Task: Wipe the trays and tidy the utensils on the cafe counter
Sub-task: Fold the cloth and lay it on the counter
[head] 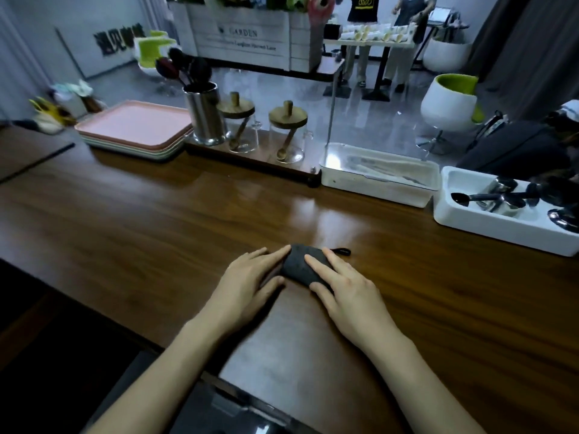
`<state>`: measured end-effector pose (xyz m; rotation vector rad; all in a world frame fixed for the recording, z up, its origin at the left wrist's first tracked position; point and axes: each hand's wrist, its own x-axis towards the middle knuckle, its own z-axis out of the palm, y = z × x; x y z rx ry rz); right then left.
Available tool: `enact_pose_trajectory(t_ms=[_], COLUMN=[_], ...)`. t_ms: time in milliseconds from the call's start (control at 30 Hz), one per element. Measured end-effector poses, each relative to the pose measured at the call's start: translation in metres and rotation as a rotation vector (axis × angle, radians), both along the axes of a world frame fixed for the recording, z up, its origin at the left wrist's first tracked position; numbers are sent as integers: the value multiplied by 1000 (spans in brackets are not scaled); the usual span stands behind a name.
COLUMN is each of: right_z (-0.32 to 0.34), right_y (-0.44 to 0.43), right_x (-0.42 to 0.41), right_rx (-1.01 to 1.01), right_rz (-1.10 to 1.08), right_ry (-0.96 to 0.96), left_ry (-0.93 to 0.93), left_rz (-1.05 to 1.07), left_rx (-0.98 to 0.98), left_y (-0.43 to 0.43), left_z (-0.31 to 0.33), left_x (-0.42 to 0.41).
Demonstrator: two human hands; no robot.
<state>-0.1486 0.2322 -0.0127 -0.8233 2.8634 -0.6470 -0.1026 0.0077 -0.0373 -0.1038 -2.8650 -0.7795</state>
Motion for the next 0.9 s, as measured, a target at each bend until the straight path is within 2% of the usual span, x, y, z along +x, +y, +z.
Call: enact_pose_trajectory(t_ms=[167, 467, 767, 900], right_z=[2, -6, -8, -4], right_y=[-104, -293, -389, -396], right_x=[-16, -38, -80, -100], right_rx=[29, -74, -101, -38], right_rz=[31, 89, 260, 146], right_ry=[9, 18, 12, 25], left_ry=[-8, -83, -85, -61], left_rz=[41, 189, 360, 378], left_rx=[-37, 14, -4, -37], left_y=[-101, -261, -335, -355], left_z=[7, 23, 25, 23], left_x=[-7, -12, -21, -32])
